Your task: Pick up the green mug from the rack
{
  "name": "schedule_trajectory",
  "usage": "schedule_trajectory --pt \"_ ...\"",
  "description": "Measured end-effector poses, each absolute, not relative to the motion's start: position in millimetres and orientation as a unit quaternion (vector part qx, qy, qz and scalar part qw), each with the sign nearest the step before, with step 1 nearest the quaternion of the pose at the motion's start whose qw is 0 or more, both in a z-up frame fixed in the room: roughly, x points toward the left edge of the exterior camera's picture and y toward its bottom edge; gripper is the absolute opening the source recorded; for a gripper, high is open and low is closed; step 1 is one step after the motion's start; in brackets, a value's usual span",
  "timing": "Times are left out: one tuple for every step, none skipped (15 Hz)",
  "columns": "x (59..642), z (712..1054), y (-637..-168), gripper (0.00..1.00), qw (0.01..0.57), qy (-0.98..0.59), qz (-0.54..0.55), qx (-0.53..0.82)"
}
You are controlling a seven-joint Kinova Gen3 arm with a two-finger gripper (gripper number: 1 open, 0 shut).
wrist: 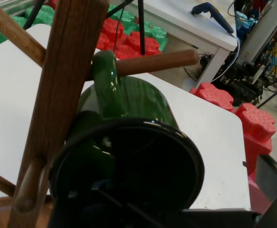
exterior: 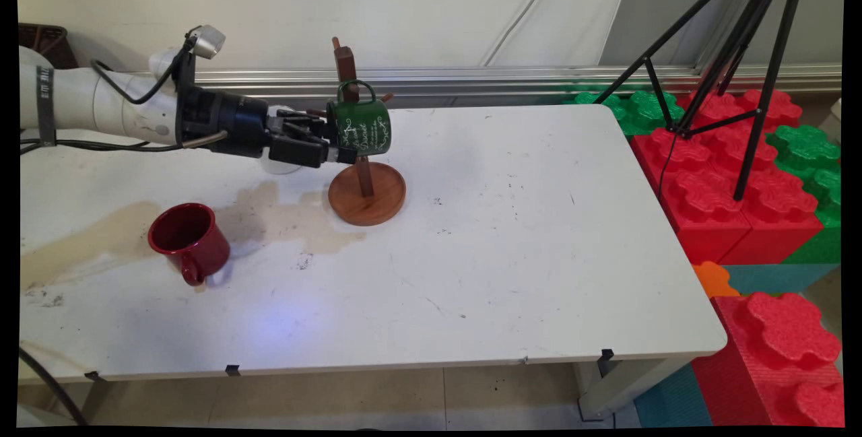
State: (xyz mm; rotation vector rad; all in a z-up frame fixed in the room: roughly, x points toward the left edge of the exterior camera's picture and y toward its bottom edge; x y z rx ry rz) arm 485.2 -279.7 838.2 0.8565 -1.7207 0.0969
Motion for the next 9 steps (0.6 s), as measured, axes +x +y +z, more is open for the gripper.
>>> schedule_trajectory --pt "484.9 837.8 -279.4 1.0 0.572 -0.733 0.041 0.366" --pt "484.3 837.4 -279.1 1.0 0.572 -0.732 0.041 0.368" --pt "483.9 837.1 -278.9 1.0 0.572 -0.731 0.041 0.369" --pt "483.5 837.0 -278.5 1.0 0.573 -0.73 0.041 0.37" --pt "483.2 837.1 -278.3 0.0 0.574 -0.729 0.042 0.371" --pt "482.8 837.2 -278.1 0.0 0.575 -0.728 0.041 0.371" --pt "482.7 837.3 -277.6 0.0 0.576 -0.727 0.041 0.372" --pt "482.6 837.4 -277.3 0.0 0.576 -0.726 0.041 0.372" --pt "482.6 837.5 -277.0 0.0 0.577 -0.726 0.041 0.372"
